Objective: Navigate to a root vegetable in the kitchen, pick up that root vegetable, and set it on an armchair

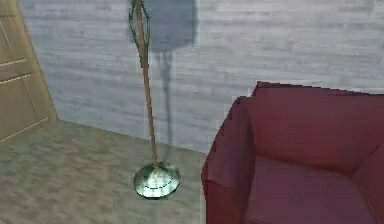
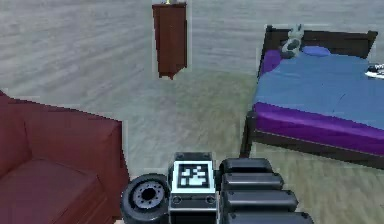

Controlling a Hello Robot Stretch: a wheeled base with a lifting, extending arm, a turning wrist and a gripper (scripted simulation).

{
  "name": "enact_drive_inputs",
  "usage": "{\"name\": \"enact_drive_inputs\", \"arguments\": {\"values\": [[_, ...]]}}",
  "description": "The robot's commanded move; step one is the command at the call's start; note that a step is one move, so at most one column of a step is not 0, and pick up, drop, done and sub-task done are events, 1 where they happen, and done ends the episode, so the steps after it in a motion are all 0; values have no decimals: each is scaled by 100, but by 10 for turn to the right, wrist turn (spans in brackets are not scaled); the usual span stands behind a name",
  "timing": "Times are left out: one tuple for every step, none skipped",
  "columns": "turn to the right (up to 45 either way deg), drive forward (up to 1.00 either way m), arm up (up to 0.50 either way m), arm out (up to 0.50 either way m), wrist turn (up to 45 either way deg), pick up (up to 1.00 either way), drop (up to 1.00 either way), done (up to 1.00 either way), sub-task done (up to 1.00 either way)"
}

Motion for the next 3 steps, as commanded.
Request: {"name": "enact_drive_inputs", "arguments": {"values": [[450, 0, 0, 0, 0, 0, 0, 0, 0], [450, 0, 0, 0, 0, 0, 0, 0, 0], [180, 0, 0, 0, 0, 0, 0, 0, 0]]}}
